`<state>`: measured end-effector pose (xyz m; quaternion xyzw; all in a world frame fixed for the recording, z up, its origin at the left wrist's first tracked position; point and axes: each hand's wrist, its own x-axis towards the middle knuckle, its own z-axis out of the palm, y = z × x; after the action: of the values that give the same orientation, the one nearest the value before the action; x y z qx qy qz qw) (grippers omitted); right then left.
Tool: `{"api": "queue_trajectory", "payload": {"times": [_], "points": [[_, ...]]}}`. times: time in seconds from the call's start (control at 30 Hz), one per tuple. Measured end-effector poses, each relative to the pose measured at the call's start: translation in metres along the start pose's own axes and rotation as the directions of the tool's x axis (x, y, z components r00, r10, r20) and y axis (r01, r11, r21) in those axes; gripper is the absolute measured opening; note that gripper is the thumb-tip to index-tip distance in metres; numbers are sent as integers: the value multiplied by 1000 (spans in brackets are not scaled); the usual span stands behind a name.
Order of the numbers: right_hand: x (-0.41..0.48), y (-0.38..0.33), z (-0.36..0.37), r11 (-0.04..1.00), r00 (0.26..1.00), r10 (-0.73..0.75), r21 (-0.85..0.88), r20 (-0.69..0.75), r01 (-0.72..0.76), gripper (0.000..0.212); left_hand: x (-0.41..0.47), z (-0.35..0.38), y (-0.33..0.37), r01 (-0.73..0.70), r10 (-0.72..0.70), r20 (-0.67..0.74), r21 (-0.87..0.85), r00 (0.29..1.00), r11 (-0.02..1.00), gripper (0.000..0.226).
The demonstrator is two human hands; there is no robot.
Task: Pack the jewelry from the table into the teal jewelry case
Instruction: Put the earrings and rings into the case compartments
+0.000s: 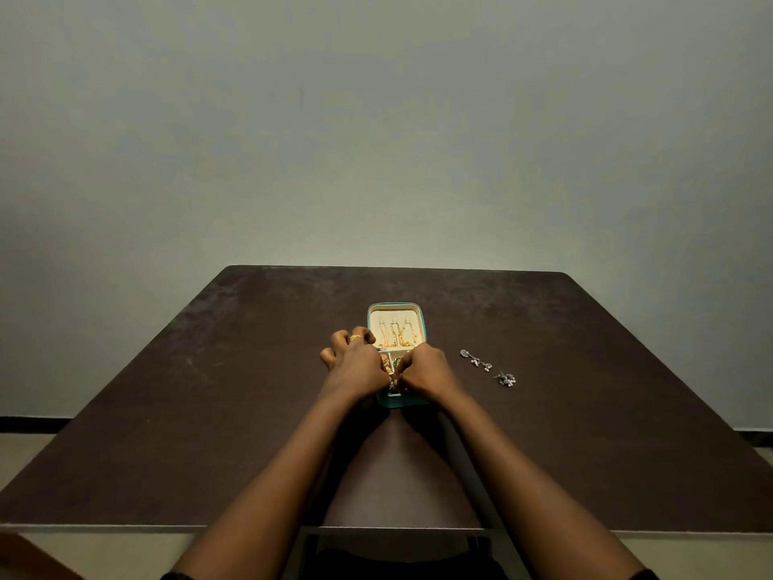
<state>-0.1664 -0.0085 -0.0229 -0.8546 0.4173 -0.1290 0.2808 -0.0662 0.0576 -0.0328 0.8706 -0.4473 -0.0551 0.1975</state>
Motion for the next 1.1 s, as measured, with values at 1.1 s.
{"api": "queue_trajectory", "payload": {"times": [1.1], "points": [[-5, -7, -4, 988, 992, -68, -130, 105, 82, 26, -4, -15, 4, 171, -151, 114, -193, 982, 966, 13]]}}
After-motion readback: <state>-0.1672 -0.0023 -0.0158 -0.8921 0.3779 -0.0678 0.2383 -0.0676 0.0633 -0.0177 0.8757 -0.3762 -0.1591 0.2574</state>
